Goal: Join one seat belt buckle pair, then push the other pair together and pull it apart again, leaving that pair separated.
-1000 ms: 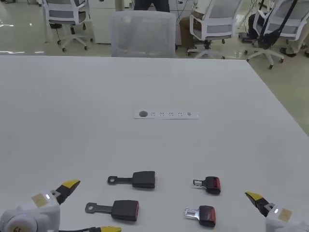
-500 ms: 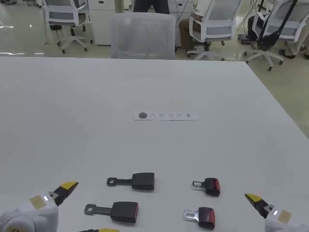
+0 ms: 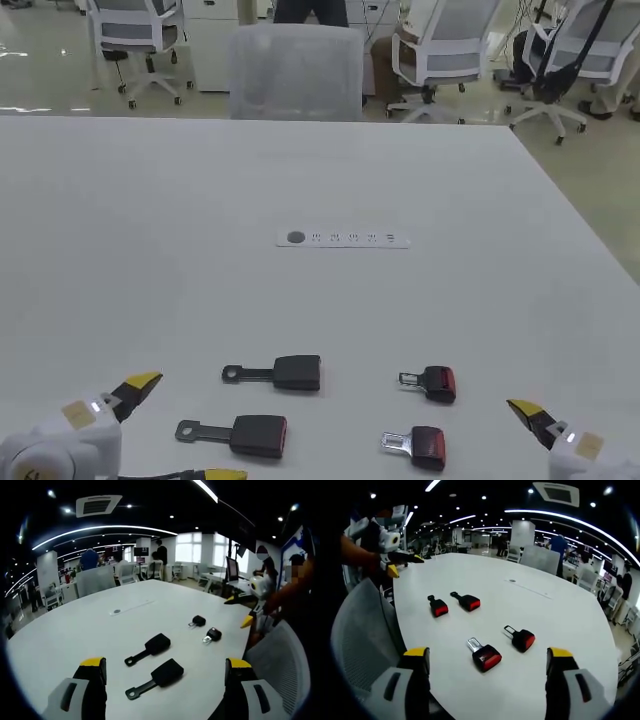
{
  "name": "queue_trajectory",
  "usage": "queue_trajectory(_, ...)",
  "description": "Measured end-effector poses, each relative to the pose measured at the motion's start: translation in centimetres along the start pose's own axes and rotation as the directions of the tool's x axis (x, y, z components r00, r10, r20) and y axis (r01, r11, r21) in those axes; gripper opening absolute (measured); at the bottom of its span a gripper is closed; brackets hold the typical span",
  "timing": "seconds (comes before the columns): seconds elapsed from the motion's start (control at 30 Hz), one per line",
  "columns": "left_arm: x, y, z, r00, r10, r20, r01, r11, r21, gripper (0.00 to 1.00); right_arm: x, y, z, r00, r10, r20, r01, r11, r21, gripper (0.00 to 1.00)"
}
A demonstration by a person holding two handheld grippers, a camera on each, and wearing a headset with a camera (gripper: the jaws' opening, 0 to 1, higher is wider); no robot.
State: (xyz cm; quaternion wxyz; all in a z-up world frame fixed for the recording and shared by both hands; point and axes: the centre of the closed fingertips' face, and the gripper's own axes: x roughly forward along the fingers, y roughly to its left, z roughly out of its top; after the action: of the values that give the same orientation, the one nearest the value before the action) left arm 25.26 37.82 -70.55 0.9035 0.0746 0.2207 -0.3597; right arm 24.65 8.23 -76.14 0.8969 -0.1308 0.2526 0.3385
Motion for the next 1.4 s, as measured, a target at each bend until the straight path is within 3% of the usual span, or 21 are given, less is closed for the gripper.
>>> queue_trajectory(0.9, 0.8, 0.4, -1.0, 0.9986, -0.027, -0.046, 0.028, 0.999, 0.019, 1.00, 1.4, 0.4, -0.3, 0.9970, 0.061, -0.049, -0.062, 0.998, -0.018, 0.93)
queue_trajectory(1.07, 1.2, 0.5, -1.4, 0.9968, -0.038, -0.070, 0.041, 0.998, 0.039, 1.00, 2.1, 1.0, -0.8, 0.9909, 0.106, -0.083, -0.108, 0.994, -0.027, 0.90)
queue_trajectory(1.4, 1.9, 1.2, -2.3, 0.9934, -0.058, -0.099, 0.063, 0.997, 0.047, 1.00, 3.2, 0.8, -1.4, 0.9805, 0.147, -0.131, -0.152, 0.988, -0.035, 0.86)
